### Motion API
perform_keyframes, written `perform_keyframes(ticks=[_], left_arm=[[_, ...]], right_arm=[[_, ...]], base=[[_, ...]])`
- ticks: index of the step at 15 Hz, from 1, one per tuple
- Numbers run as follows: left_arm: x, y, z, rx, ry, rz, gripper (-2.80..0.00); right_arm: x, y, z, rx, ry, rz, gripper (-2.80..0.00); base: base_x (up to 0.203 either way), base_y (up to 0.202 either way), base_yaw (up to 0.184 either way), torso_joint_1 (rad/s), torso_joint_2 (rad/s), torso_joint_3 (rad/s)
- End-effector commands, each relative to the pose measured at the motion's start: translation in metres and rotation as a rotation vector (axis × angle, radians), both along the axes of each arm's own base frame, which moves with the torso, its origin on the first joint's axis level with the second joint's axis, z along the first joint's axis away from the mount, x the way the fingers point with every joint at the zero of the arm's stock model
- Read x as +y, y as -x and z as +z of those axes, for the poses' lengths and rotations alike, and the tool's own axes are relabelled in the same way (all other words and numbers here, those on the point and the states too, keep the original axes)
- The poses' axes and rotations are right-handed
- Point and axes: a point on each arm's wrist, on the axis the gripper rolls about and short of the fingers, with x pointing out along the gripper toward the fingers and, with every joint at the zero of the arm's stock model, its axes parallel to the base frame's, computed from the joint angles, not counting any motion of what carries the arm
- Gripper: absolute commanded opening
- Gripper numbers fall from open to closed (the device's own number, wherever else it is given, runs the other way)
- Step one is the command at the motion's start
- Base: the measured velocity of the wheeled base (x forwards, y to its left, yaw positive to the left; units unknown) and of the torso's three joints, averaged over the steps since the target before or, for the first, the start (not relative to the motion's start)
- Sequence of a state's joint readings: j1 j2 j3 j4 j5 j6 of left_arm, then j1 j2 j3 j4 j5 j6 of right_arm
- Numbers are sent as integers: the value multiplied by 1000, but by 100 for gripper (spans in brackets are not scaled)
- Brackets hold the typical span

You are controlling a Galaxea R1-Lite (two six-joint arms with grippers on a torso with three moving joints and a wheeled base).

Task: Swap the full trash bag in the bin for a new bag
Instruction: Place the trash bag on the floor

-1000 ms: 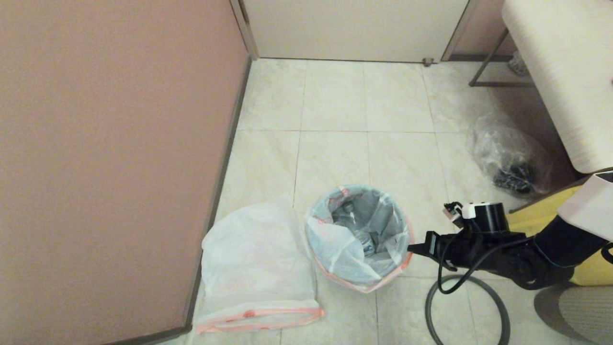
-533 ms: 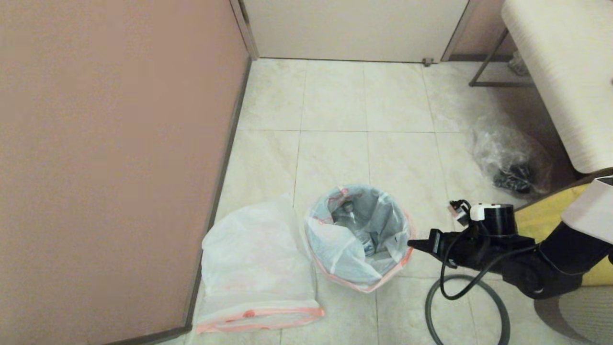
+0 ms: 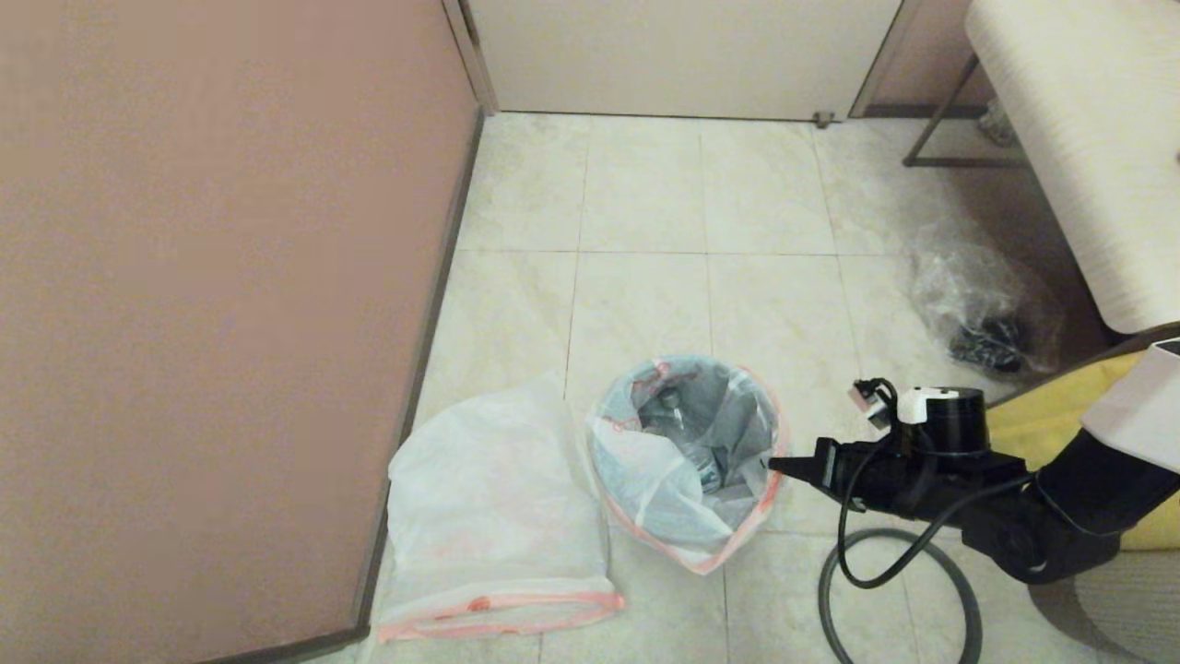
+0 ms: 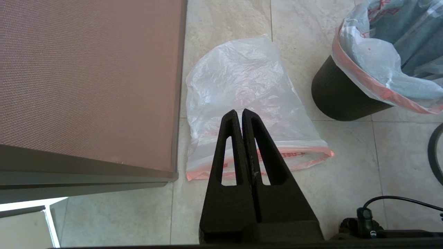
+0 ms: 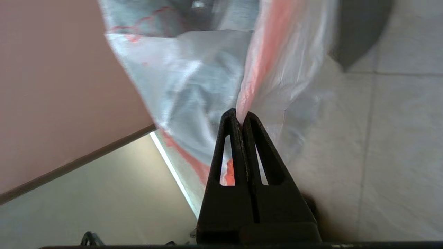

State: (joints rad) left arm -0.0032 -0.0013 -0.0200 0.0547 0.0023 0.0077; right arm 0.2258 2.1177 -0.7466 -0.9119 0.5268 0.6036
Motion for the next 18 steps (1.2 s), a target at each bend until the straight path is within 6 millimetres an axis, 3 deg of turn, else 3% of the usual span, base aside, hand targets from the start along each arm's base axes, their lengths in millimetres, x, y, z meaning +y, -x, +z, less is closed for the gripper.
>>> perform_keyframes(ticks=[1,7,12,18], left_arm=[[0,0,0,0,0,1,-280],[0,0,0,2,0,1,-280],[0,0,0,2,0,1,-280],[0,0,0,2,0,1,-280]], right_arm=[[8,0,7,-26,-10,23,-280],[17,-14,16,-69,-40,49,-280],[25,-9,61,-15,-228,192,-280],[38,-7,94,13,-348,249,-280]], base=[[0,0,0,0,0,0],[0,0,0,0,0,0],[0,0,0,0,0,0],[0,0,0,0,0,0]])
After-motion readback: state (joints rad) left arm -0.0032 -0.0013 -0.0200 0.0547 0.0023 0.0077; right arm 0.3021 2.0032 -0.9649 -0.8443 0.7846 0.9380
